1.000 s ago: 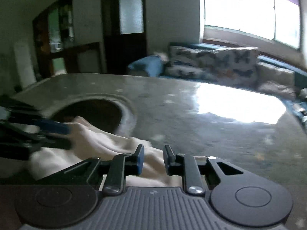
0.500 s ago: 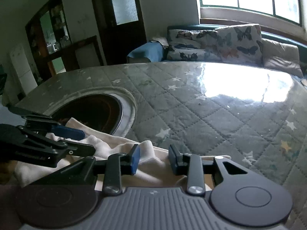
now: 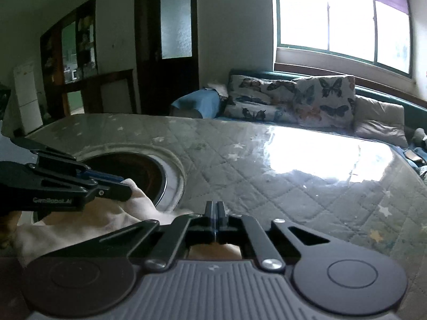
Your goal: Fold clothes
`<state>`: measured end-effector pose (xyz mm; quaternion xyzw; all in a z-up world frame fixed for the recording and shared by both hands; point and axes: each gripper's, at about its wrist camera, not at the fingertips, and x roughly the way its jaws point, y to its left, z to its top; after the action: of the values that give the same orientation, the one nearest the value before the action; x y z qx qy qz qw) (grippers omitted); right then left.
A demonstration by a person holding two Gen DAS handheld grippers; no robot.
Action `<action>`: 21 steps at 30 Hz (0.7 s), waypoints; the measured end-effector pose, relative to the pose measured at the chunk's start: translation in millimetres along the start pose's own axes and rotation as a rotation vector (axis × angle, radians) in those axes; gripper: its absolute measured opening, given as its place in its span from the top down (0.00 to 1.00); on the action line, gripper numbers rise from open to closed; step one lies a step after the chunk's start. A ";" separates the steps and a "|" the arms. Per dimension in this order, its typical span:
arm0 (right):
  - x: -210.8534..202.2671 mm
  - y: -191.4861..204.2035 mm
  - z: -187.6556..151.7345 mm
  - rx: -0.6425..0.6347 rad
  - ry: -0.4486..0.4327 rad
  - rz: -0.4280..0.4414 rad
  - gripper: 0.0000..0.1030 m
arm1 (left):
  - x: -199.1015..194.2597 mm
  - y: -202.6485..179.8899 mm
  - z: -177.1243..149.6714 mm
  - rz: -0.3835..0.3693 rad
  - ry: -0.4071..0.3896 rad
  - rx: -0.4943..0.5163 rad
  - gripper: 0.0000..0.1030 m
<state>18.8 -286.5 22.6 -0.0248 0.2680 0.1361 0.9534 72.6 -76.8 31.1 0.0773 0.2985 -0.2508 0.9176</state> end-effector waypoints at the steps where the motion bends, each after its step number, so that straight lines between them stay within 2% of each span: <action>1: 3.5 0.4 -1.3 -0.004 0.008 -0.009 1.00 | 3.6 -1.7 -1.4 0.018 -0.006 0.009 0.88; 5: 8.1 1.9 -3.9 0.000 0.037 -0.022 0.98 | 17.4 -4.4 -8.9 0.028 0.033 -0.006 0.88; 8: -1.8 12.9 1.9 -0.041 0.018 0.024 0.95 | 17.8 -6.2 -9.9 0.036 0.029 -0.003 0.88; 11: -1.1 26.9 4.2 -0.098 0.024 0.067 0.93 | 18.2 -5.5 -8.3 0.042 0.033 -0.013 0.83; 13: 11.1 31.2 1.2 -0.108 0.067 0.077 0.93 | 16.5 -4.2 -6.9 0.046 0.033 -0.022 0.78; 16: 21.7 27.5 -5.4 -0.082 0.096 0.074 0.92 | 1.9 -2.8 -4.2 0.041 0.008 -0.037 0.78; 21: 20.3 22.7 -3.1 -0.056 0.096 0.077 0.85 | -24.6 -18.2 -3.1 -0.052 -0.032 -0.018 0.78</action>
<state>27.7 -260.1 10.0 -0.0478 0.3104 0.1788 0.9324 44.7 -81.4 43.2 0.0571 0.2878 -0.2728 0.9162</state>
